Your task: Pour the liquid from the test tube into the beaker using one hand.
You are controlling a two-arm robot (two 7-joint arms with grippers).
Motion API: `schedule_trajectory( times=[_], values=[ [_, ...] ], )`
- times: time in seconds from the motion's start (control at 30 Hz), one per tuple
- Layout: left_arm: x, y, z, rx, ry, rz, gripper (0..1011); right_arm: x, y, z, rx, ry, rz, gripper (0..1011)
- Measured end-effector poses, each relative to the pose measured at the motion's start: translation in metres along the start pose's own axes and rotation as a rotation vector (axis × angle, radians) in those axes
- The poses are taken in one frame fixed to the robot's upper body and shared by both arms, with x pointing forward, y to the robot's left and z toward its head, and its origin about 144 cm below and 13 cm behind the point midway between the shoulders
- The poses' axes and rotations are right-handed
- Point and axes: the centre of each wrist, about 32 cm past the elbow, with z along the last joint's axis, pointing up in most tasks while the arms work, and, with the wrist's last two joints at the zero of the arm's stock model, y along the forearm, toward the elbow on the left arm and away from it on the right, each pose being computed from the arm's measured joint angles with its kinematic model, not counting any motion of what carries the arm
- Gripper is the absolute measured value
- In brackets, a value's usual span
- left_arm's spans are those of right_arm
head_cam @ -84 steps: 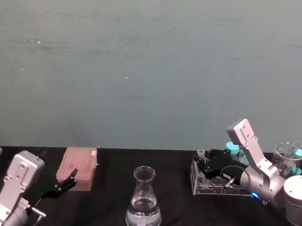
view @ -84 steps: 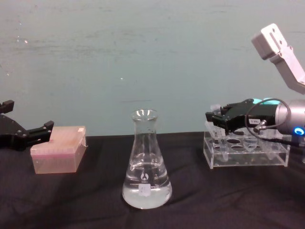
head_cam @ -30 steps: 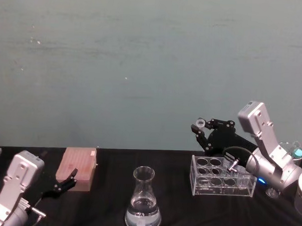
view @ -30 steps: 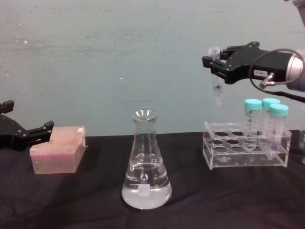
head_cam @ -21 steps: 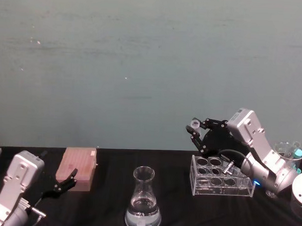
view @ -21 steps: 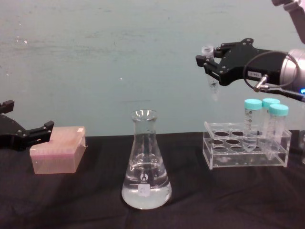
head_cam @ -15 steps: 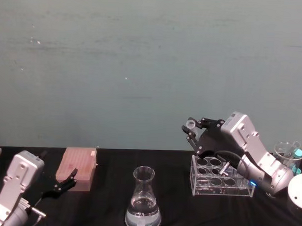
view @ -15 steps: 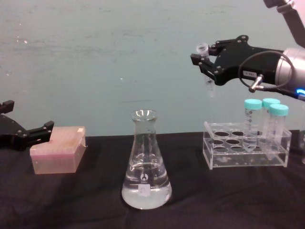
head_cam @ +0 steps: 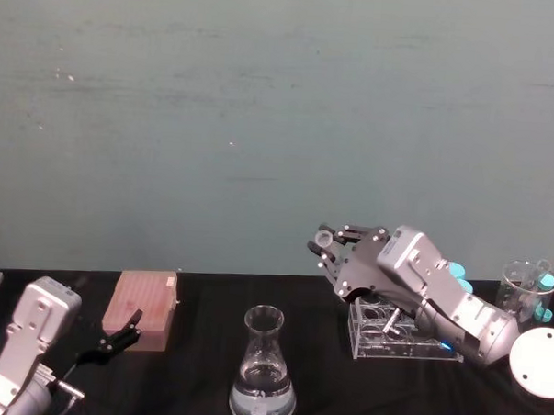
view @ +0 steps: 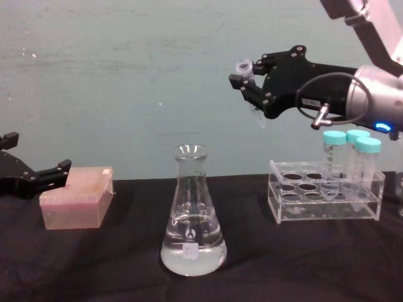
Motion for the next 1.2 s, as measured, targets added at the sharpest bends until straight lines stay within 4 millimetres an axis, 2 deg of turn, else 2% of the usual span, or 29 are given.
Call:
schedule_trajectory(
  times=[1.2],
  values=[
    [0.0, 0.0, 0.0, 0.0, 0.0, 0.0, 1000, -0.025, 0.008, -0.004, 0.067, -0.283, 0.074, 224]
  ],
)
